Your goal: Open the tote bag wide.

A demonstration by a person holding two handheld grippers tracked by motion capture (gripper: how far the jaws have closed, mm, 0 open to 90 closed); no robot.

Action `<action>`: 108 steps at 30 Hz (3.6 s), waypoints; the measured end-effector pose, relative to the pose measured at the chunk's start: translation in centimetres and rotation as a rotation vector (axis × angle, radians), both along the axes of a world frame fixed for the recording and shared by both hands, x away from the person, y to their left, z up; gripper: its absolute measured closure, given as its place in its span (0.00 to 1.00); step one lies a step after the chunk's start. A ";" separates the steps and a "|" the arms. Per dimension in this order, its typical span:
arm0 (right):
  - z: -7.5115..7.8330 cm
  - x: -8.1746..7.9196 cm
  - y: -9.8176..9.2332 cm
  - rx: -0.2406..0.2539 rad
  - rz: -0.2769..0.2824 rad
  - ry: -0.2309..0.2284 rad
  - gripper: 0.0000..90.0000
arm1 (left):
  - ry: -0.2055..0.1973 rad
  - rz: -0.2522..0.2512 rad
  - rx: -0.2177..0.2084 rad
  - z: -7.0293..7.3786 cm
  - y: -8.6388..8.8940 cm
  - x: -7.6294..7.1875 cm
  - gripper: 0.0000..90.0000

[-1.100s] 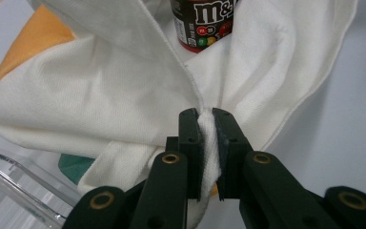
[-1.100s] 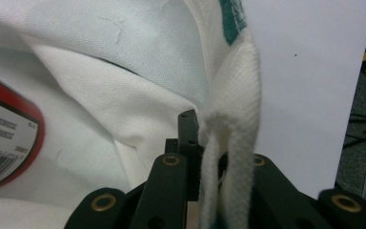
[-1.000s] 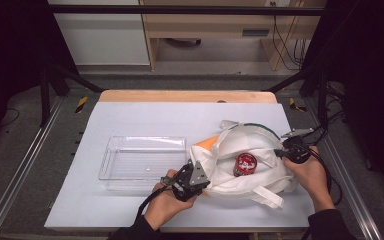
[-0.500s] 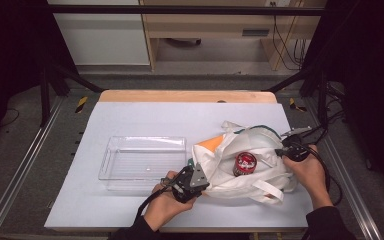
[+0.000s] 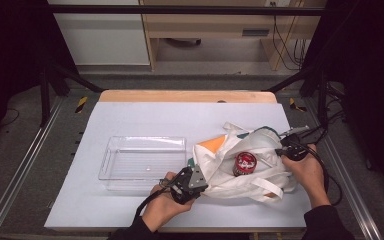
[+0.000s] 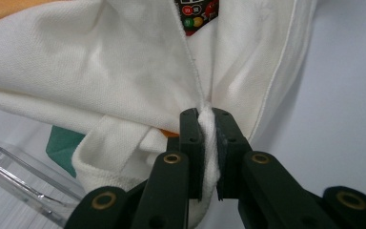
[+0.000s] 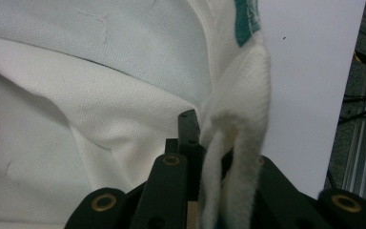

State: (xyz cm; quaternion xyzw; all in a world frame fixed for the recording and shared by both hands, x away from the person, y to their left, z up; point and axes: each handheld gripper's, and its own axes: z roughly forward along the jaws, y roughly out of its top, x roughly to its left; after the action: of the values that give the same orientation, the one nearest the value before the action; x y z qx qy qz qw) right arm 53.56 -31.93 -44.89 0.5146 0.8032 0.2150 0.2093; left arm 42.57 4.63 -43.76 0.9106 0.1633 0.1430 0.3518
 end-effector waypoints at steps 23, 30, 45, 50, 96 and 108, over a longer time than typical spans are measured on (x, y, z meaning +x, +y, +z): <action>7.2 -5.3 0.1 0.104 -0.001 -0.232 0.40 | -0.079 0.053 -0.045 2.2 -0.5 0.2 0.66; 7.7 -8.3 0.4 0.098 -0.015 -0.248 0.55 | -0.120 0.081 -0.063 4.5 -0.2 1.2 0.56; 8.0 -10.5 0.8 0.101 -0.024 -0.230 0.52 | -0.135 0.100 -0.060 7.5 -3.4 5.3 0.47; 7.2 -10.7 0.8 0.090 -0.032 -0.211 0.57 | -0.137 0.095 -0.087 7.9 -4.7 6.5 0.45; 3.0 -12.6 -1.3 0.014 -0.003 -0.119 0.99 | -0.038 0.183 0.038 3.7 -3.2 10.8 0.93; 3.5 -13.8 -2.4 -0.003 0.000 -0.107 1.00 | -0.045 0.172 0.045 4.1 -3.2 10.2 0.93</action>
State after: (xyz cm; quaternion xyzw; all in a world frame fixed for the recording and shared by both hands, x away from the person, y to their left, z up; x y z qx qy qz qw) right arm 39.75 -34.31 -41.39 0.5021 0.7911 0.2413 0.2527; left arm 52.80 1.40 -39.64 0.8975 0.2296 0.1968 0.3211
